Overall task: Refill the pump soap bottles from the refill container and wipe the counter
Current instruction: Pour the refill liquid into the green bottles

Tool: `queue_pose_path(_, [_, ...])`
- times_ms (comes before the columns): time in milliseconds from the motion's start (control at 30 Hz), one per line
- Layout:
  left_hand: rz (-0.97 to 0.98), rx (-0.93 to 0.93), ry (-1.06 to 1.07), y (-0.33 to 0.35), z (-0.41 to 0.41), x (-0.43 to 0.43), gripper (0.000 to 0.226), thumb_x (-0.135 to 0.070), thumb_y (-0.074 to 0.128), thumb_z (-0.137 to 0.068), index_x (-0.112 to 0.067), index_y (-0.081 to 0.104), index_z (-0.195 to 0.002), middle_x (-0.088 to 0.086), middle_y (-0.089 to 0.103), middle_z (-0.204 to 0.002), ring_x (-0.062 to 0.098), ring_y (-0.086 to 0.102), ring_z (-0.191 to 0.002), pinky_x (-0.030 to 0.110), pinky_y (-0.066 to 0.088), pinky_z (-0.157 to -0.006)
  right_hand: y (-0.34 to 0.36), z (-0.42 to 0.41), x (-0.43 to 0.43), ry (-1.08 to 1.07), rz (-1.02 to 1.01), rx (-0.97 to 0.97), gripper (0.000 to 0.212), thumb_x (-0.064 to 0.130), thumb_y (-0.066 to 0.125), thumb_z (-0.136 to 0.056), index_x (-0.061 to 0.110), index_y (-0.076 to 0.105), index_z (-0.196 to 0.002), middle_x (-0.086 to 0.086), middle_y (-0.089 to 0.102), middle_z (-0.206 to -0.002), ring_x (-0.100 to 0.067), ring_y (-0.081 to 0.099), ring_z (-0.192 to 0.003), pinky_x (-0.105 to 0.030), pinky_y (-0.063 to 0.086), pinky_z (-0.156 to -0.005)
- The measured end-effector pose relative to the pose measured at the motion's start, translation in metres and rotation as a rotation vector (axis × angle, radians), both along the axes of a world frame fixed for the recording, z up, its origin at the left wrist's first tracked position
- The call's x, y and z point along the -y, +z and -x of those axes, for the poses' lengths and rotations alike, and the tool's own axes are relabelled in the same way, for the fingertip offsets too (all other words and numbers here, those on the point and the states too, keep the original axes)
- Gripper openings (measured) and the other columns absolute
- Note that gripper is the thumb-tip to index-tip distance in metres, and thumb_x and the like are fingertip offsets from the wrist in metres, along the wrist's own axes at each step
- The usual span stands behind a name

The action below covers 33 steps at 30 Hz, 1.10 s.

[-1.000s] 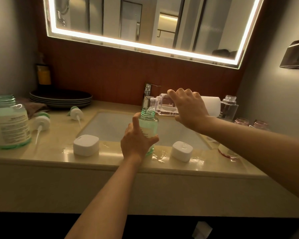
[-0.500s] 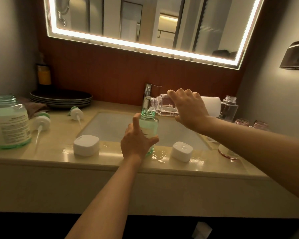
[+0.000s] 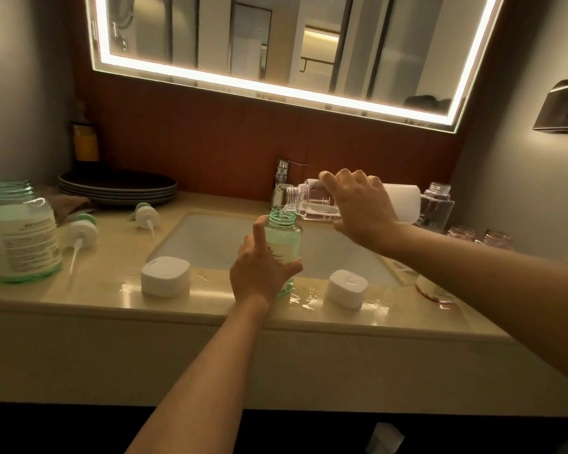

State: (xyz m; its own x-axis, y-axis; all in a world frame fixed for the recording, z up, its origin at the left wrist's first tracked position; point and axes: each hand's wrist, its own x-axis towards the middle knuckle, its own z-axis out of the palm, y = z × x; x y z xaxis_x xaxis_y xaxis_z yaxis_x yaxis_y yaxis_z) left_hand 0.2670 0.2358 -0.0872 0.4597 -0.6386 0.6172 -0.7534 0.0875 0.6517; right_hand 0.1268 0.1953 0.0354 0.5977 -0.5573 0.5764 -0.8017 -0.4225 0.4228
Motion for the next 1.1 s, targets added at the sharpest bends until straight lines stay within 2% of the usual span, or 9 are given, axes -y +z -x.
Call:
queue_pose_path(600, [-0.012,0.008,-0.004,-0.0005,-0.0015,-0.0008,0.092,-0.044,0.079,-0.063,-0.035,0.008,-0.121,0.009,0.055,-0.117,0.025,0.054,-0.100,0.034,0.047,-0.075,0.0012,-0.0009,-0.0010,0.005,0.006,-0.006,0.058,0.016,0.062,-0.082,0.017,0.033,-0.133,-0.011,0.050,-0.123,-0.029,0.048,-0.110,-0.040,0.039,-0.093])
queue_pose_path(767, [-0.016,0.019,-0.004,-0.0009,-0.0017,-0.0013,0.093,-0.045,0.078,-0.063,-0.032,0.011,-0.127,0.009,0.054,-0.117,0.024,0.054,-0.100,0.033,0.046,-0.075,0.0014,-0.0006,-0.0019,0.011,0.007,-0.002,0.057,0.015,0.062,-0.082,0.016,0.035,-0.132,-0.011,0.050,-0.122,-0.029,0.048,-0.109,-0.040,0.039,-0.093])
queue_pose_path(1100, [0.000,0.013,-0.007,-0.0010,-0.0024,-0.0012,0.092,-0.045,0.079,-0.062,-0.035,0.008,-0.121,0.010,0.055,-0.115,0.026,0.054,-0.099,0.036,0.048,-0.075,0.0020,-0.0006,-0.0018,0.022,0.009,-0.004,0.056,0.014,0.060,-0.084,0.016,0.034,-0.133,-0.011,0.050,-0.123,-0.028,0.048,-0.109,-0.039,0.039,-0.093])
